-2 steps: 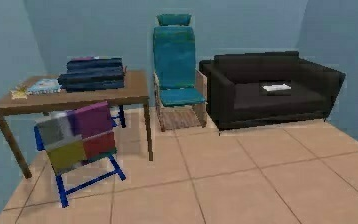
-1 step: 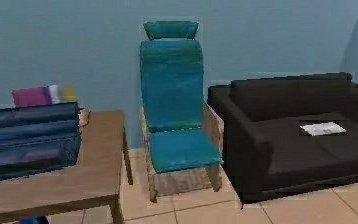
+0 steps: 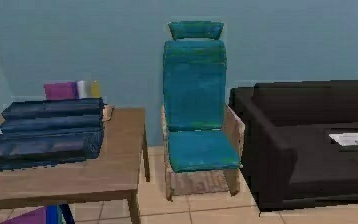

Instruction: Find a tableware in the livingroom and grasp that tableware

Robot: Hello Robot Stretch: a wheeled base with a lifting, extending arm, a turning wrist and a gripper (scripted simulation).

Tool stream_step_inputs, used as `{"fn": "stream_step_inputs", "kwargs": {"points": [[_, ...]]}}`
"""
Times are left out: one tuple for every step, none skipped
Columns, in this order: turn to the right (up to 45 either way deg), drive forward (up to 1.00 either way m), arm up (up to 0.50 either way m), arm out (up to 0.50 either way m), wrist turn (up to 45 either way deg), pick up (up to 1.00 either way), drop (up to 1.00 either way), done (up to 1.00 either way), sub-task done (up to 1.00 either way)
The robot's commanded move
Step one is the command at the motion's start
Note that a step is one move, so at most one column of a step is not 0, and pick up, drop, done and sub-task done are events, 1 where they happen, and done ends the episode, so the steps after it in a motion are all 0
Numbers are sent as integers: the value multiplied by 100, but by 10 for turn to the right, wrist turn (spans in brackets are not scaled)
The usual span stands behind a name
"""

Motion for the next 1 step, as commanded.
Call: {"fn": "stream_step_inputs", "kwargs": {"points": [[0,15,0,0,0,0,0,0,0]]}}
